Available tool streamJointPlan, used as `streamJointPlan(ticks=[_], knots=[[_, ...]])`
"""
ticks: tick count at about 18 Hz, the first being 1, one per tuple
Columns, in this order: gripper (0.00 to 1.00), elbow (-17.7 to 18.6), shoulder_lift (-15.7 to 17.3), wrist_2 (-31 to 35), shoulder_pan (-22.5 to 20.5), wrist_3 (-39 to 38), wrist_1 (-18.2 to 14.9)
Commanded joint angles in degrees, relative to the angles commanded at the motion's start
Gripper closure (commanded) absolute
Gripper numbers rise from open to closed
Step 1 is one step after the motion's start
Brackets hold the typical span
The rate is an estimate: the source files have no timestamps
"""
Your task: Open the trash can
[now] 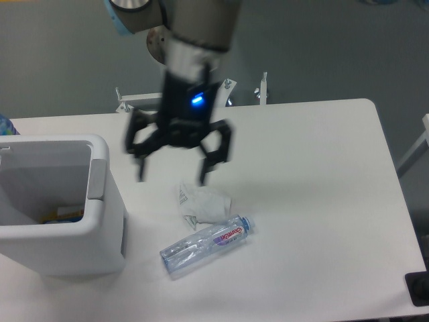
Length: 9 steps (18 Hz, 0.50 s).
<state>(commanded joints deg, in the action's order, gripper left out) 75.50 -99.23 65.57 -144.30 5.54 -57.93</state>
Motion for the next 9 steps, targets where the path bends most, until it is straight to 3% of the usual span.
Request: streamJointPlan(ticks=[4, 7, 9], knots=[[0.00, -0.1, 0.1, 1.0, -4.1, 6.5, 1.0], [0.00, 0.9, 1.1, 8.2, -6.6, 11.2, -0.1], [0.00, 1.3, 1.1, 8.9, -7.2, 15.5, -1.0]])
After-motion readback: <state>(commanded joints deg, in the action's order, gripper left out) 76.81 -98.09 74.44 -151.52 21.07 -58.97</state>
